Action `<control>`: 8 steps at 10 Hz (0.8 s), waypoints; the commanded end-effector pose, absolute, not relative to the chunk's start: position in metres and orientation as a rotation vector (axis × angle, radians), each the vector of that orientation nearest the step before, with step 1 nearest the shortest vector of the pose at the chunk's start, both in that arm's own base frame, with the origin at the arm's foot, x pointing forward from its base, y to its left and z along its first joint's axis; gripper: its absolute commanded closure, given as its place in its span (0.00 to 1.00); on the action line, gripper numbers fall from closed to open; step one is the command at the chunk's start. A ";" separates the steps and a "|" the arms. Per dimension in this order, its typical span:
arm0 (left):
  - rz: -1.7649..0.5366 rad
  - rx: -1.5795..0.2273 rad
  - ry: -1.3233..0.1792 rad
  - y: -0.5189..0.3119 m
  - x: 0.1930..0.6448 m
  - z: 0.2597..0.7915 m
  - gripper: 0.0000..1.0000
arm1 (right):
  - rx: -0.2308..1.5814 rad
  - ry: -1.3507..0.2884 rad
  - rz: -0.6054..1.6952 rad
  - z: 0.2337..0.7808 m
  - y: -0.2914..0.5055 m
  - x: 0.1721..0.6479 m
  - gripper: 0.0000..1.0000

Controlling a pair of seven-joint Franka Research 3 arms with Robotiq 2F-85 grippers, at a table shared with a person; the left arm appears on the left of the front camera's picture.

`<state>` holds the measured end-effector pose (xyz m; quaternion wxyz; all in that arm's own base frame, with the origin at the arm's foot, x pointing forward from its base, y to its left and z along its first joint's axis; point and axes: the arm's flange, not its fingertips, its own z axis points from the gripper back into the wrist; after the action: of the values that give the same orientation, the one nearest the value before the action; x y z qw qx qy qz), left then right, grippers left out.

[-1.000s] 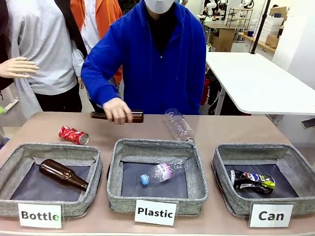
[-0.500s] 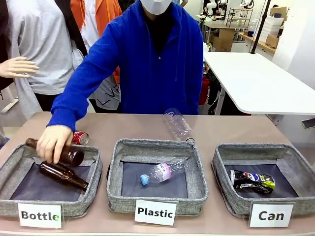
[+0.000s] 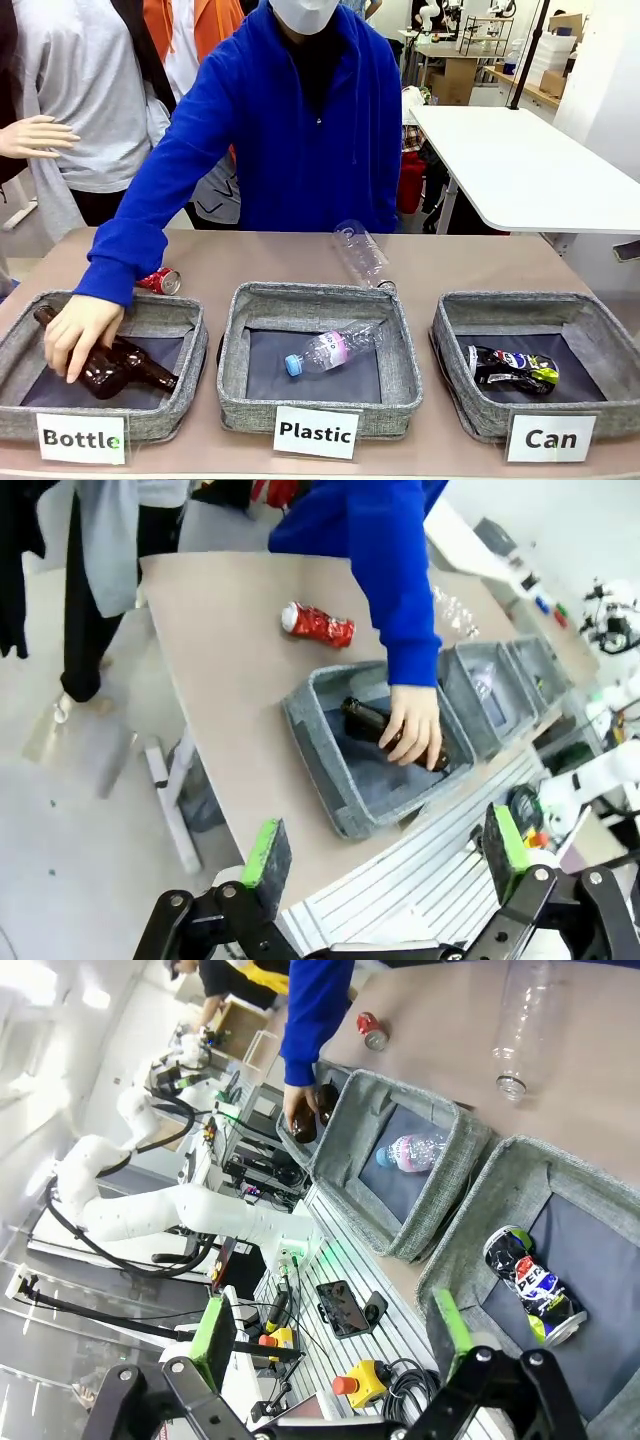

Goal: Sort the can waste into the basket.
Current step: Pick up the can waste from the table and place it in the right Fabric basket.

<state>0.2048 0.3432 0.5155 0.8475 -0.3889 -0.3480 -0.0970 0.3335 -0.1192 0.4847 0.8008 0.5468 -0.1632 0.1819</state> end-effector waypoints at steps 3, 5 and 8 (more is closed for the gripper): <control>-0.151 -0.851 -0.747 0.346 0.221 0.509 0.00 | 1.167 -0.356 0.419 0.486 -0.122 0.332 0.00; -0.147 -0.846 -0.740 0.349 0.219 0.509 0.00 | 1.167 -0.356 0.419 0.486 -0.122 0.332 0.00; -0.170 -0.845 -0.694 0.343 0.229 0.515 0.00 | 1.167 -0.356 0.419 0.486 -0.122 0.332 0.00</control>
<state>0.2264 0.3433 0.5084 0.8482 -0.3987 -0.3405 -0.0749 0.3335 -0.1192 0.4847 0.8008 0.5468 -0.1633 0.1820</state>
